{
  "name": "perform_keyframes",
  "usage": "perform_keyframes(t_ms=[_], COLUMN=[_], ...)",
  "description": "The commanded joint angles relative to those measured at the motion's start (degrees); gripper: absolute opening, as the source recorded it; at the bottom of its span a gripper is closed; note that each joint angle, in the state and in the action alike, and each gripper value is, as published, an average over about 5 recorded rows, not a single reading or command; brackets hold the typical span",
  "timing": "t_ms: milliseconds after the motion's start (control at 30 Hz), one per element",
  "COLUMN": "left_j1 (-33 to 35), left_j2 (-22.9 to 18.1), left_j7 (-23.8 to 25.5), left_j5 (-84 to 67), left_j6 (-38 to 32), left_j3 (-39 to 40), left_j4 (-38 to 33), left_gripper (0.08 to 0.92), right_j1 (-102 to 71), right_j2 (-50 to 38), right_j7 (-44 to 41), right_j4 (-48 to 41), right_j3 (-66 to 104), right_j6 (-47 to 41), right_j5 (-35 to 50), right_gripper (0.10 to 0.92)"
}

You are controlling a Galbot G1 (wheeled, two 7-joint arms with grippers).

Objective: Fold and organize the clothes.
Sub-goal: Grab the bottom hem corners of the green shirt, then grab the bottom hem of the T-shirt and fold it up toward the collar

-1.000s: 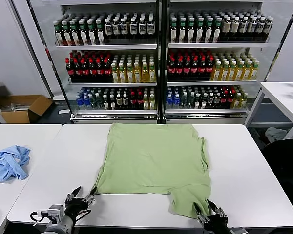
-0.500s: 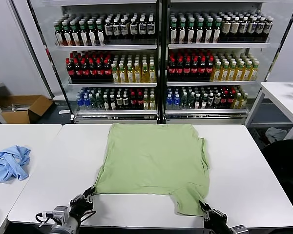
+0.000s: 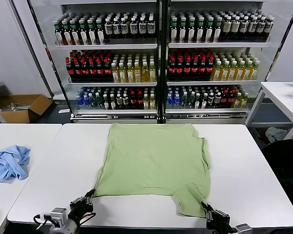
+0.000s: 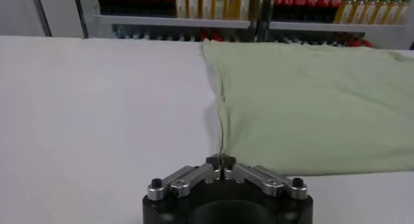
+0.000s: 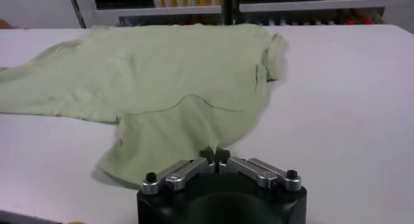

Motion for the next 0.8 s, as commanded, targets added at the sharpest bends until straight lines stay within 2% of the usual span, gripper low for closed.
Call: perform_keyframes(t_ms=[33,200,300,600,800], left_j1=[11.8,18.3,18.3,5.0,0.3], left_j2=[3.2,4.2,3.9,0.5,-1.3], left_j7=[-1.1,-1.8,-1.9,-4.3,-5.3], left_j5=[-2.7,-2.3,-1.6,-8.2,-6.7], left_j6=[0.2,0.8,0.3,0.3,1.2], left_j3=[-4.0,-5.3,-5.1,-2.1,1.8], left_j4=[-11.0,-14.4,-14.1,-8.6,-4.0], left_gripper=[0.083,0.083,0.083,0.093,0.239], right_j1=[-4.2,-6.4,-5.5,-3.7,-3.7], right_j2=[-0.7,-0.6,-0.5,-0.3,-0.3], right_j7=[-3.2,-5.0,-4.9,-4.4,-4.4], right_j4=[4.7,7.1,7.0,4.6,4.2], right_j3=[5.4,6.9,6.4,5.8,5.8], right_j6=[-3.1,-5.3,-5.0,-3.7,-3.5], right_j5=[1.4,1.1,1.0,0.6,0.3], right_gripper=[0.109,0.109,0.109,0.109,0.109])
